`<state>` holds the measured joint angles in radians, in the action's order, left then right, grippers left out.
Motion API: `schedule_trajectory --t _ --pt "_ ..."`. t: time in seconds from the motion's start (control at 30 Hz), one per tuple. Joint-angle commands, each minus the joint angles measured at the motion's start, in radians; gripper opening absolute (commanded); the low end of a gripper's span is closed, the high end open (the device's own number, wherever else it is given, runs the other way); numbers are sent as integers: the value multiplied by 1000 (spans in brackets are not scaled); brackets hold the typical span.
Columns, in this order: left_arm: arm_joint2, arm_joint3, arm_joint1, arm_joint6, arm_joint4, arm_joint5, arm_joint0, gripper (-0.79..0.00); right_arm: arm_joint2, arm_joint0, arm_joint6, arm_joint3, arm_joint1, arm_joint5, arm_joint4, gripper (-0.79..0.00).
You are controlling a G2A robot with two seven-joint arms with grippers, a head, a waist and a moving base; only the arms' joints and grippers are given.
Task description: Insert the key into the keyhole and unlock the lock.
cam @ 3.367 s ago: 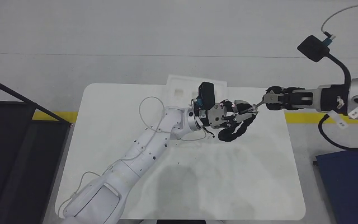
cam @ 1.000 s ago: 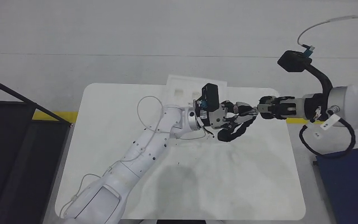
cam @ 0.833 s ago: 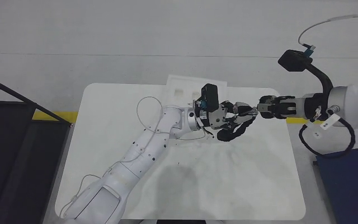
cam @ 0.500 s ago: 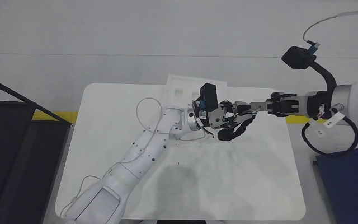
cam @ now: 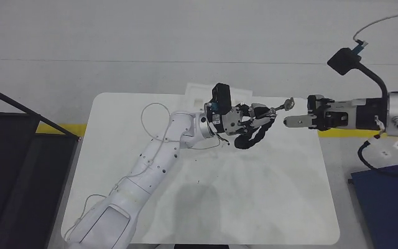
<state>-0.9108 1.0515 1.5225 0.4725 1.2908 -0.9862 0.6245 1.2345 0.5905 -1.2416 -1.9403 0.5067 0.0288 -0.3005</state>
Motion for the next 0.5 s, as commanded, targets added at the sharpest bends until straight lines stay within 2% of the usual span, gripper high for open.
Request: schedule_trajectory --t 0.0,0.07,0.23,0.47 --pt "-8 -8 -2 -25 -23 -24 -8 -785 18 28 7 0 -2 -114 -25 0" --pt "-6 -11 -3 -54 -54 -26 -15 -785 36 50 8 -3 -5 -223 -8 0" --pt "6 -9 -9 -119 -158 -26 -27 -785 80 102 43 -31 -13 -404 114 0" --pt "14 18 -28 -182 -252 -26 -25 -785 129 150 155 -69 -18 -548 337 0"
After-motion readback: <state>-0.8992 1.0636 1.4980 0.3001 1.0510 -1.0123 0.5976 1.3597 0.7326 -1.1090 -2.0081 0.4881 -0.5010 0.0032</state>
